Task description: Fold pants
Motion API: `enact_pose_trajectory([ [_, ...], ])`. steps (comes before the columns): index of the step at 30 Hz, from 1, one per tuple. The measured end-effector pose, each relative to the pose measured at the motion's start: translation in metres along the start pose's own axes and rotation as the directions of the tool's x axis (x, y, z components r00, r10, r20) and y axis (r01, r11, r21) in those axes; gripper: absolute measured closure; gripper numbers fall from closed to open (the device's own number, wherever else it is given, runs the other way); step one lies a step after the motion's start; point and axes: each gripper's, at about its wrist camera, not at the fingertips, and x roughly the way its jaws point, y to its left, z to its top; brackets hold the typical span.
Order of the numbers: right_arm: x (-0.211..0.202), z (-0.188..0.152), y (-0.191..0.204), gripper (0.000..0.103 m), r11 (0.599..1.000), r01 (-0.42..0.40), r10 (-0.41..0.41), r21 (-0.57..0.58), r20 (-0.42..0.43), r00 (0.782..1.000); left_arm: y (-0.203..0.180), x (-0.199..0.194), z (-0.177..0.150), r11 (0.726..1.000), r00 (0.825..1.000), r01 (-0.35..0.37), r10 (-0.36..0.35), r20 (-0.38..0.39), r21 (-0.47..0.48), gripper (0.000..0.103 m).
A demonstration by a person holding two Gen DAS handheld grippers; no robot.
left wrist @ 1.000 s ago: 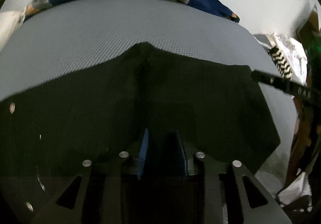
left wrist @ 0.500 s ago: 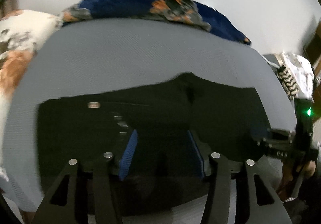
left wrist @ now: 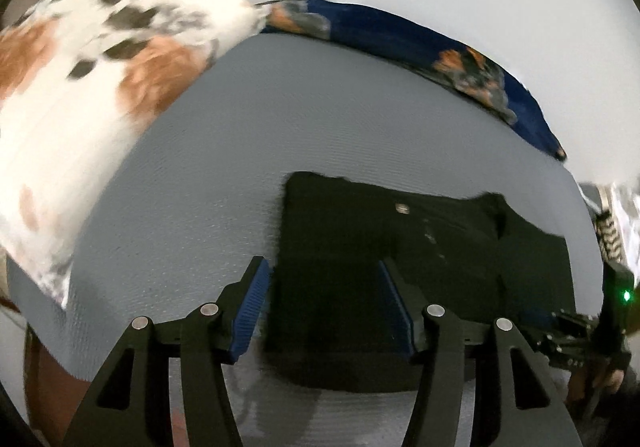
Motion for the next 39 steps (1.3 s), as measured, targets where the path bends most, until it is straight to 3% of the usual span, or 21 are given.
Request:
enact_pose_trajectory([
  [2,0.003,0.002,0.005,0.055,1.0,-0.002,0.002,-0.004,-0.009,1.0,0.01,0.002,0.0,1.0,1.0,0.013,-0.014,-0.014,-0.025,0.046],
  [4,0.005,0.005,0.007,0.046,1.0,-0.011,0.011,0.0,-0.018,1.0,0.019,0.005,0.0,0.998,0.998,0.049,-0.051,-0.035,-0.049,0.046],
  [8,0.006,0.007,0.009,0.037,1.0,-0.029,0.029,0.012,-0.032,0.999,0.038,0.017,-0.001,0.988,0.989,0.118,-0.126,-0.083,-0.1,0.046],
  [15,0.006,0.014,-0.008,0.033,0.982,-0.115,0.124,0.15,-0.048,0.991,0.066,0.046,-0.007,0.943,0.937,0.27,-0.304,-0.172,-0.196,0.046],
  [20,0.007,0.017,-0.019,0.033,0.953,-0.167,0.181,0.254,-0.035,0.983,0.07,0.054,-0.009,0.918,0.906,0.355,-0.385,-0.178,-0.18,0.046],
  [25,0.007,0.019,-0.02,0.034,0.947,-0.159,0.178,0.278,-0.046,0.983,0.072,0.066,-0.009,0.899,0.879,0.409,-0.434,-0.199,-0.155,0.046],
  [30,0.011,0.025,-0.014,0.032,0.957,-0.121,0.145,0.264,-0.077,0.986,0.076,0.075,-0.004,0.863,0.837,0.477,-0.504,-0.212,-0.17,0.046],
  [33,0.013,0.028,-0.011,0.03,0.96,-0.11,0.136,0.258,-0.084,0.987,0.079,0.084,0.002,0.828,0.796,0.524,-0.559,-0.233,-0.198,0.046],
  [37,0.013,0.033,-0.01,0.029,0.963,-0.101,0.126,0.25,-0.089,0.988,0.09,0.097,0.009,0.762,0.727,0.584,-0.644,-0.237,-0.281,0.046],
  [39,0.011,0.036,-0.01,0.029,0.965,-0.102,0.125,0.244,-0.08,0.989,0.088,0.101,0.012,0.754,0.715,0.591,-0.654,-0.248,-0.285,0.046],
])
